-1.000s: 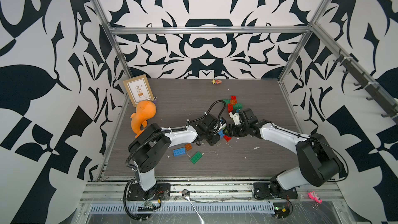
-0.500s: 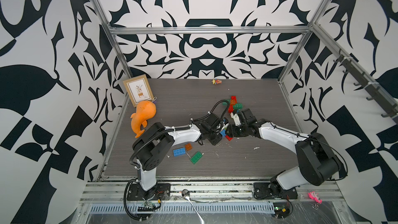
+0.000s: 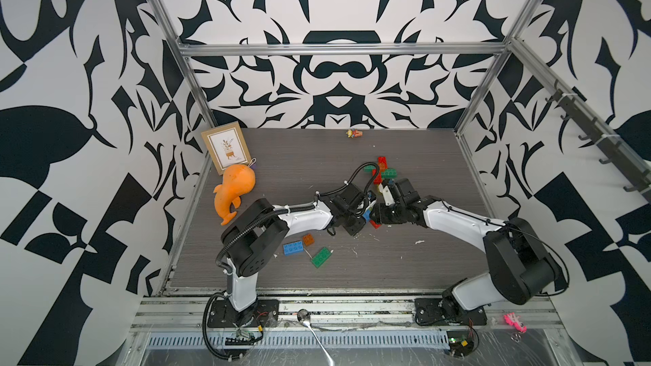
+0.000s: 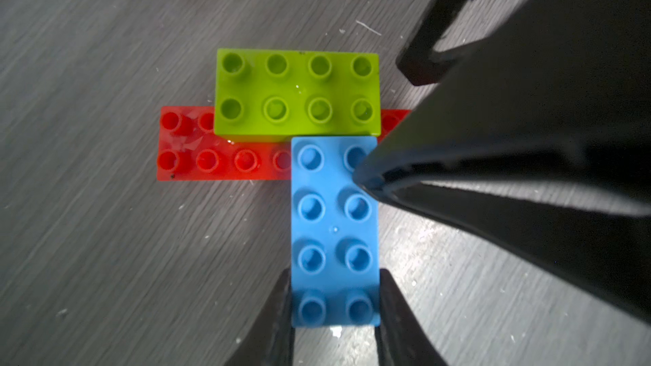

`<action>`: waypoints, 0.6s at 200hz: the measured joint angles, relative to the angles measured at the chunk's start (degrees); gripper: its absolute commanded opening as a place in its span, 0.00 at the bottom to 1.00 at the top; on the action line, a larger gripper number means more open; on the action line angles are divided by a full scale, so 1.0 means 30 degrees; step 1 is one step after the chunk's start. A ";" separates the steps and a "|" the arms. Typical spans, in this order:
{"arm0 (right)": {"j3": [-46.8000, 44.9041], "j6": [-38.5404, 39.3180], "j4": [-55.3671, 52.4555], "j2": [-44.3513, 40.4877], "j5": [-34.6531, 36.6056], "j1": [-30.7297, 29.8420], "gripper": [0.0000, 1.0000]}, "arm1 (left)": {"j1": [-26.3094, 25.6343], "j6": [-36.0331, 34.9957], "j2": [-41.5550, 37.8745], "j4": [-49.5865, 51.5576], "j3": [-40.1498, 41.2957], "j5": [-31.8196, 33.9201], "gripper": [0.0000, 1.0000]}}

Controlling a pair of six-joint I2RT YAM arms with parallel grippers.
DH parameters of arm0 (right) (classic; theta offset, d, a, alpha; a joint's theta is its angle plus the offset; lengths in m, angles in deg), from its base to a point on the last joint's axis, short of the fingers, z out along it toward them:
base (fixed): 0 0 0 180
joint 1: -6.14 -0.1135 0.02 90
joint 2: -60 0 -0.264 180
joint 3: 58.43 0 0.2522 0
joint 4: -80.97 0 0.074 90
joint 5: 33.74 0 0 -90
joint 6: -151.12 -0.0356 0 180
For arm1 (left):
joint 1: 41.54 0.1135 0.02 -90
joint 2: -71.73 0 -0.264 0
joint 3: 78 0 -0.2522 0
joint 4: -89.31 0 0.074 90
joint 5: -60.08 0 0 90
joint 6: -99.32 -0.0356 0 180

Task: Assemble a small pinwheel with lego
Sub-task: Assemble the lego brick with the lego brick.

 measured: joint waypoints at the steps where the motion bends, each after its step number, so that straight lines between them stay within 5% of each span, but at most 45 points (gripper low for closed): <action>1: -0.0029 -0.0036 0.0029 -0.0007 0.0000 0.0007 0.55 | 0.0000 0.0000 0.0000 0.0007 -0.0015 0.0007 0.29; 55: -0.0423 -0.0984 0.0707 -0.0153 -0.0291 0.0211 0.45 | -0.0168 -0.0313 0.0321 0.0612 -0.0692 0.0474 0.28; 120: -0.0423 -0.1960 0.0510 -0.0313 0.0044 0.0240 0.44 | -0.0255 -0.1100 0.0350 0.0954 -0.1158 0.0765 0.27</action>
